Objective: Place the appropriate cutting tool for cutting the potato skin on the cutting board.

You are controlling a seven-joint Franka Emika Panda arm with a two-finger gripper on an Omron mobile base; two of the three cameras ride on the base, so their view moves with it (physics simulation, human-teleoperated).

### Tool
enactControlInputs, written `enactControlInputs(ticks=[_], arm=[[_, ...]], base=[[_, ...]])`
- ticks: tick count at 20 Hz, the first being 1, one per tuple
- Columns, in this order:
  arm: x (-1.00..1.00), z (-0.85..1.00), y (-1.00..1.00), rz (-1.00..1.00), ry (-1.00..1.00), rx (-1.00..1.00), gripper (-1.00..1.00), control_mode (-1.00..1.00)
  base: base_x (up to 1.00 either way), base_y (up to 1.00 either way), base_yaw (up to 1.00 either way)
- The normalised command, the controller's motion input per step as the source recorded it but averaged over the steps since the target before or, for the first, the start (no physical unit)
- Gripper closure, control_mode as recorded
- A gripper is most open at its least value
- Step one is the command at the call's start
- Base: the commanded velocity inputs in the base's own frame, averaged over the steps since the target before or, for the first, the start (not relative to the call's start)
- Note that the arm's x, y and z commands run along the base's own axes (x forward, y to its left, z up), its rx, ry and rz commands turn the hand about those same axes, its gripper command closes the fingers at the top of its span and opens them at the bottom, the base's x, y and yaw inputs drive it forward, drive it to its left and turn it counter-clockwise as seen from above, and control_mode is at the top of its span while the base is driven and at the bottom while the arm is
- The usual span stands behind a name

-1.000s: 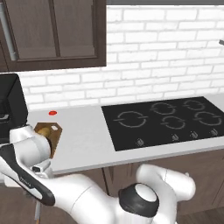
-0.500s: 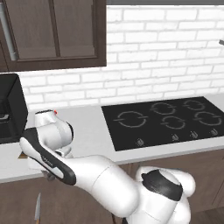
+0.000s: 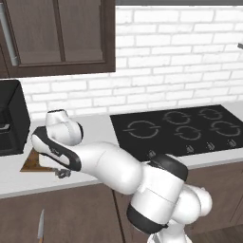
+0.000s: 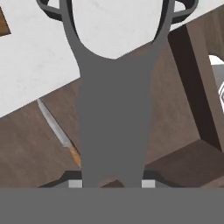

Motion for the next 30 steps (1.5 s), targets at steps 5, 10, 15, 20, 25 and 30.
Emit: enactControlInputs(ticks=[5, 10, 15, 20, 25, 30], arm=[[0.53, -0.03, 0.0, 0.0, 0.0, -0.05, 1.0, -1.0], [0.45, -0.18, 0.0, 0.0, -0.02, -0.06, 1.0, -1.0], [0.49, -0.11, -0.01, 0.0, 0.0, -0.03, 1.0, -1.0], [0.51, -0.04, 0.0, 0.0, 0.0, 0.0, 1.0, -1.0], [0.15, -0.23, 0.0, 0.0, 0.0, 0.0, 1.0, -1.0], [0.07, -0.31, 0.08, 0.0, 0.0, 0.0, 1.0, -1.0]], base=[[0.0, 0.0, 0.0], [0.0, 0.0, 0.0], [0.0, 0.0, 0.0], [0.0, 0.0, 0.0], [0.0, 0.0, 0.0], [0.0, 0.0, 0.0]])
